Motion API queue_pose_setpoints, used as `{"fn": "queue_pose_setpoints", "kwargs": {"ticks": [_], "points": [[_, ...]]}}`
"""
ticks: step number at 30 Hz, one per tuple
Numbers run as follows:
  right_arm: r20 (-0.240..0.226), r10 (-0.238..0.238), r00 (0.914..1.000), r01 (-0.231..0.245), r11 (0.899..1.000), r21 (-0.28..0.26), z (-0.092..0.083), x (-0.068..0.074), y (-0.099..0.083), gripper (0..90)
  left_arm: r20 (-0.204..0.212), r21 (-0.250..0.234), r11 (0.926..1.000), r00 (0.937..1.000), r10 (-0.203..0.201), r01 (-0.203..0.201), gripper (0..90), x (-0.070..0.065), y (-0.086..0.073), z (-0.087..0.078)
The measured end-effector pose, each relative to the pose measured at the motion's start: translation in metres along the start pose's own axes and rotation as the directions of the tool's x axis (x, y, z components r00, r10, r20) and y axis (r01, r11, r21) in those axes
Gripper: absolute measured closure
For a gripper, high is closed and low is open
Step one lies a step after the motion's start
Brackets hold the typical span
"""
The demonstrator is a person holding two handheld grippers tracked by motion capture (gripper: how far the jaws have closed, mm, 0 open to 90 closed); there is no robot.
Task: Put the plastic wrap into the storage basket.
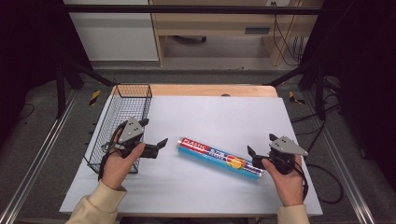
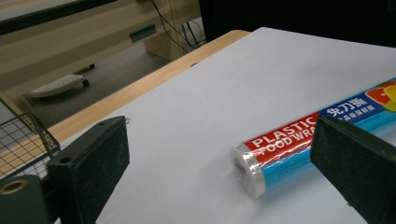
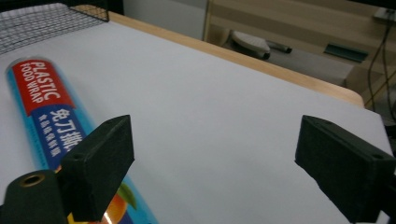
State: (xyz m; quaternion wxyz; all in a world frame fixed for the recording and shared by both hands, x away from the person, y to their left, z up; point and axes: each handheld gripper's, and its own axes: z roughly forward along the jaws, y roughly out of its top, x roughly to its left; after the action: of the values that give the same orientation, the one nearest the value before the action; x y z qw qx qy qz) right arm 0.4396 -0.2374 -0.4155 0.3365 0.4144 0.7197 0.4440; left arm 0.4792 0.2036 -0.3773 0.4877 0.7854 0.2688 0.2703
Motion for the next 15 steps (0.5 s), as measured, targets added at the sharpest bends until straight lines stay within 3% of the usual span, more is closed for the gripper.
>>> {"fn": "queue_pose_setpoints", "kwargs": {"ticks": [4,8,12,15], "points": [[-0.044,-0.049,0.9978,0.051,0.998,0.034,0.004,0.008,0.006,14.2,-0.003,0.005,0.9999,0.9999,0.014,-0.014,3.4,0.0,0.001,-0.003],[-0.066,-0.12,0.9906,0.125,0.99,0.068,0.002,0.013,0.014,13.2,0.007,0.02,0.9993,0.9995,0.032,-0.032,3.2,-0.004,0.001,-0.003],[-0.083,-0.142,0.9864,0.149,0.986,0.082,-0.003,0.011,0.027,11.6,0.043,0.018,0.9997,0.9989,0.017,-0.017,3.4,-0.006,0.003,-0.002],[-0.11,-0.132,0.9851,0.144,0.984,0.106,-0.004,0.01,0.035,8.3,0.043,0.027,0.9991,0.9986,0.03,-0.031,3.3,-0.009,0.003,-0.001]]}}
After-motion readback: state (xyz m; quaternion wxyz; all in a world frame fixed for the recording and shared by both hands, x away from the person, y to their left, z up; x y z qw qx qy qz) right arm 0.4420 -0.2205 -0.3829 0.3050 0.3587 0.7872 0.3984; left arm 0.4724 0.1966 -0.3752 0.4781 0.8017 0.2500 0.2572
